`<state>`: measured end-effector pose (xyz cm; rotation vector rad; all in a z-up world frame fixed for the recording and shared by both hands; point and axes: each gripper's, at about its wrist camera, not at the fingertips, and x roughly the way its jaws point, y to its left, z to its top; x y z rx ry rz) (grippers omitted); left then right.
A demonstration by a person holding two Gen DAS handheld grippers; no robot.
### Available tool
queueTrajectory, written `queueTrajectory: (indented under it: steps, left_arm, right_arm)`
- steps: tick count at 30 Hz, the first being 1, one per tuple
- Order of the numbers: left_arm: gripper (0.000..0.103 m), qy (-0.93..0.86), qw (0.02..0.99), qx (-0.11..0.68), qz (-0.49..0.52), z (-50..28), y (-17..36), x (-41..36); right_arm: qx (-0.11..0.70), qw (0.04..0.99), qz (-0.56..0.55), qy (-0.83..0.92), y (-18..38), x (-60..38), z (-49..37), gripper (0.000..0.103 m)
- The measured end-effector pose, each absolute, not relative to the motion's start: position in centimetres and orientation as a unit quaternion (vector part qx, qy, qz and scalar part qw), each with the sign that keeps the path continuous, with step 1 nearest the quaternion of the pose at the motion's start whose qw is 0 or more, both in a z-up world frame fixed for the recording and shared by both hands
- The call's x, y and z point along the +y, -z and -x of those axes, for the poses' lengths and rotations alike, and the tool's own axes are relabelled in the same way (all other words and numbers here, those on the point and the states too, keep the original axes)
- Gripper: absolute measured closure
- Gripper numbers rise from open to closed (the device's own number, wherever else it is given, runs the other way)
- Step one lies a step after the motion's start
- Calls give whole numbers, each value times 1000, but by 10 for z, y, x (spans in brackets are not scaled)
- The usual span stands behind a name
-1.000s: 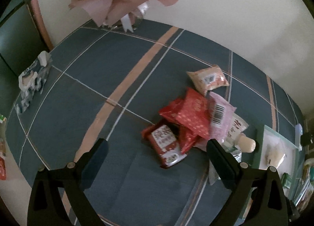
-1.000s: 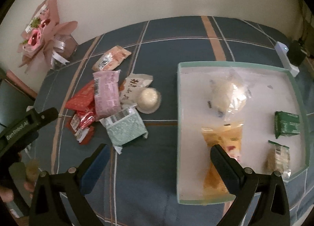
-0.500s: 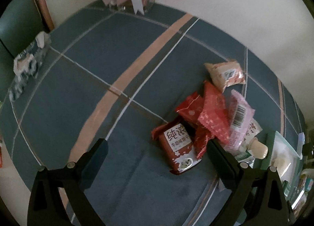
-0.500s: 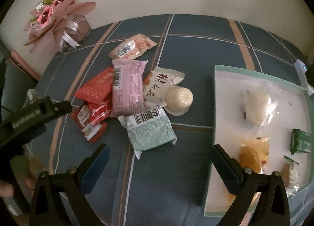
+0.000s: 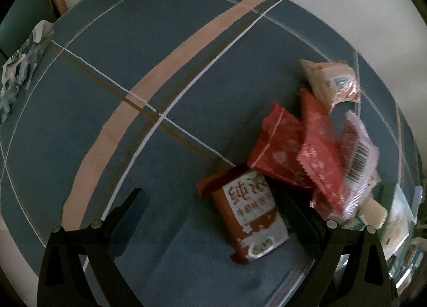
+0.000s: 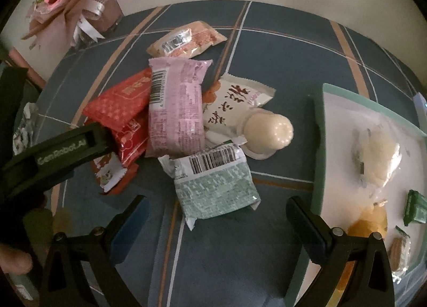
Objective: Organize snacks
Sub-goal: 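Grasp red milk biscuit box with left tool while right tool grasps green-white packet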
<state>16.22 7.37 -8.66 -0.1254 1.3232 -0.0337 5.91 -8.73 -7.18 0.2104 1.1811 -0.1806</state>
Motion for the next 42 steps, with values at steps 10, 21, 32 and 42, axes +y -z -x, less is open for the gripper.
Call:
queueTrajectory:
  steps: [10, 21, 32, 42]
  left_arm:
    - [3, -2, 782, 622, 42, -159, 89, 82]
    - [4, -12, 781, 620, 71, -159, 85, 103]
    - [61, 43, 779, 621, 67, -150, 89, 82]
    - [63, 38, 801, 593, 71, -141, 56, 84]
  right_arm:
    - [570, 812, -86, 87, 87, -84, -71, 0]
    - [554, 823, -109, 68, 91, -71, -70, 0]
    - [553, 825, -98, 60, 91, -79, -64, 31]
    - [543, 831, -112, 47, 83, -86, -61, 39]
